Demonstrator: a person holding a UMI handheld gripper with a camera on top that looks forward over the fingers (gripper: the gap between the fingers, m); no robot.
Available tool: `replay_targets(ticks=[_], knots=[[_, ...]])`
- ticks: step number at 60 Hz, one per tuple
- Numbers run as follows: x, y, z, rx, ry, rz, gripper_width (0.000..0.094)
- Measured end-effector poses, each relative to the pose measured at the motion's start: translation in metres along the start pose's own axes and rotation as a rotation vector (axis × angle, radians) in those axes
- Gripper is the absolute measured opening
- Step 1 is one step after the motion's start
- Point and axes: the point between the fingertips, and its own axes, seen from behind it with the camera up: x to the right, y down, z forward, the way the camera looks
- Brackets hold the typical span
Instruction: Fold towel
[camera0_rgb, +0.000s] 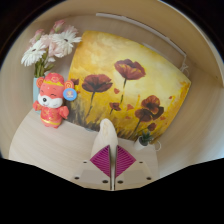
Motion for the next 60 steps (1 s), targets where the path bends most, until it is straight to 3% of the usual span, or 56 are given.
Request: replay_targets(ticks=[8,14,18,23,35,46,60], knots=[[0.070,0.052,0.028,-0.050,-0.005,0.048,0.0052],[0.099,0.102,0.056,-0.096,0.030,0.102,0.0263],[0.111,0.127,0.069,-0.133,0.018,0.101,0.0312],[0.113,0.139,0.072,-0.157,-0.001,0.081,0.0446],[0.106,0.092,0.036,-0.067,-0.040,0.108,0.0584],[0.090,0.019,-0.043,0.085,-0.077,0.193,0.0696],[0.046,-0.009,-0.140,0.203,-0.145,0.267,0.0703]])
